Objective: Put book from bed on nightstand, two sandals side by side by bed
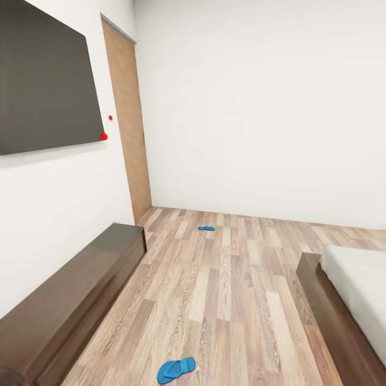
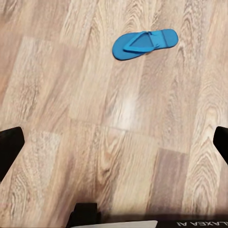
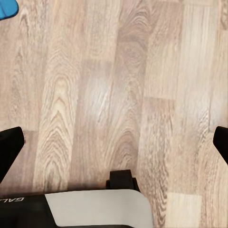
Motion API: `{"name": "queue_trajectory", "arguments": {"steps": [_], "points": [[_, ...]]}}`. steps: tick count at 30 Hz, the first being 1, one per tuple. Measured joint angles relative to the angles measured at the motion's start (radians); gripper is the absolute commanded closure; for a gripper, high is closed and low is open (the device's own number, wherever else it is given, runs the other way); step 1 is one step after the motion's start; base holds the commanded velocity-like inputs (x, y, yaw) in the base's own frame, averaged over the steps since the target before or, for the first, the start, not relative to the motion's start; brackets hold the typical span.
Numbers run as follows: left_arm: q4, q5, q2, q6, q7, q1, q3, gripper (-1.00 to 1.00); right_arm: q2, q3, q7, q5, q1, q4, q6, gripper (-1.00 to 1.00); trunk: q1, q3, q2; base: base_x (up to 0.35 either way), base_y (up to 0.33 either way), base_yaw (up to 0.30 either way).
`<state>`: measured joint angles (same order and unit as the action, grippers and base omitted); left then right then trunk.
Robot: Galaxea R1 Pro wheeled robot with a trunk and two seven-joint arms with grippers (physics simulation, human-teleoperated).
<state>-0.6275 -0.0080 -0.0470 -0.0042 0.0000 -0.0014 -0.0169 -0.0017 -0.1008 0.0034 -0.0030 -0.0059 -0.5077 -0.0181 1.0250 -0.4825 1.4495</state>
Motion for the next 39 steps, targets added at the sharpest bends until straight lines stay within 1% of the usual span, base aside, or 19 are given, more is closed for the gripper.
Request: {"name": "queue_trajectory", "arguments": {"steps": [27,39], "points": [[0.001,0.000,0.000,0.000,0.000,0.000,0.000,-1.00,0.003,0.001,-0.001,-0.001,0.000,0.002,0.000,-1.00,0.000,0.000,0.000,0.000,0.000,0.293],[0.000,0.000,0.000,-0.012,-0.001,0.000,0.000,-1.00,0.003,0.001,-0.001,-0.001,0.000,0.002,0.000,-1.00,0.000,0.000,0.000,0.000,0.000,0.293]]}}
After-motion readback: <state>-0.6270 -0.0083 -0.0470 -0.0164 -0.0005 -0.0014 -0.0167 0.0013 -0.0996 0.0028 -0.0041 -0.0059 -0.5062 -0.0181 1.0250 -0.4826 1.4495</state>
